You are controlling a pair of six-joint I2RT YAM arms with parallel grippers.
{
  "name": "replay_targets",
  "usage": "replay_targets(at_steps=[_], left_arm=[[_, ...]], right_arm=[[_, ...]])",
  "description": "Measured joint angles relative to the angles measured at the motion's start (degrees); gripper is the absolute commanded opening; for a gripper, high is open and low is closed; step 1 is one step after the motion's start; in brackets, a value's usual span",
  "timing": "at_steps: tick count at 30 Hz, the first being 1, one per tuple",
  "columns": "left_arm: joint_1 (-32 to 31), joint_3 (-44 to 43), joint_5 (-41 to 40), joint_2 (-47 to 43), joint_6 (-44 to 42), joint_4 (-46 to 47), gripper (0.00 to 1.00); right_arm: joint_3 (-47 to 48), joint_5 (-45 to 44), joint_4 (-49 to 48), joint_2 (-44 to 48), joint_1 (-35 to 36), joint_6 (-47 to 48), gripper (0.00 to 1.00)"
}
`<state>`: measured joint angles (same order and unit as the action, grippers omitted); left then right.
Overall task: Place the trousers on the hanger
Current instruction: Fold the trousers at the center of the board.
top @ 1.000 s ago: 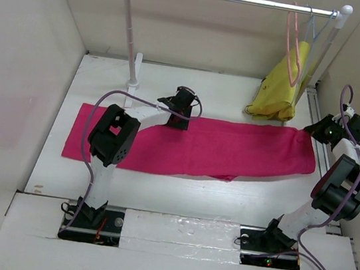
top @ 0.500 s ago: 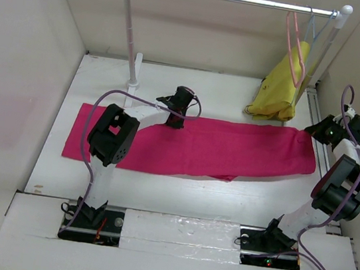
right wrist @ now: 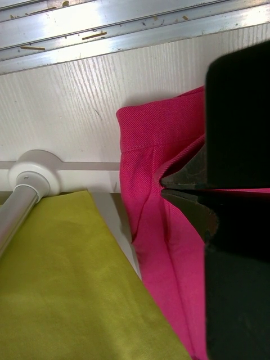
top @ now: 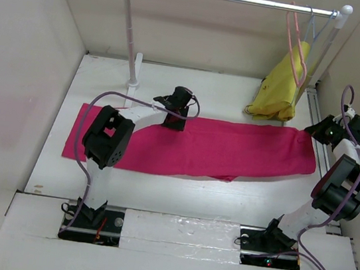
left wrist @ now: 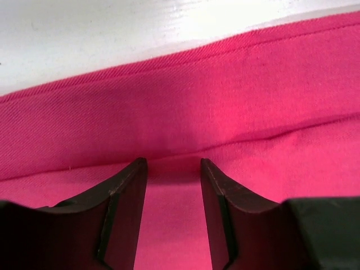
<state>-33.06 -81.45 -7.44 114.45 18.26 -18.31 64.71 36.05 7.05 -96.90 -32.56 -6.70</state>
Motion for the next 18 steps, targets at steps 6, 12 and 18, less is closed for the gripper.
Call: replay_targets(at_steps=[6,12,18], left_arm=[[0.0,0.9,2.5,-1.0,-0.8,0.4,0.36],[0.2,1.4,3.8,0.1,-2.6,0.6,0.37],[0.6,1.3,4.2,0.2,-2.8,0.8,0.23]], right_arm=[[0.0,0.0,0.0,0.0,0.0,0.0,0.00],[0.0,0.0,0.1,-0.2,0.0,0.0,0.00],[0.0,0.1,0.2,-0.3,0.0,0.0,0.00]])
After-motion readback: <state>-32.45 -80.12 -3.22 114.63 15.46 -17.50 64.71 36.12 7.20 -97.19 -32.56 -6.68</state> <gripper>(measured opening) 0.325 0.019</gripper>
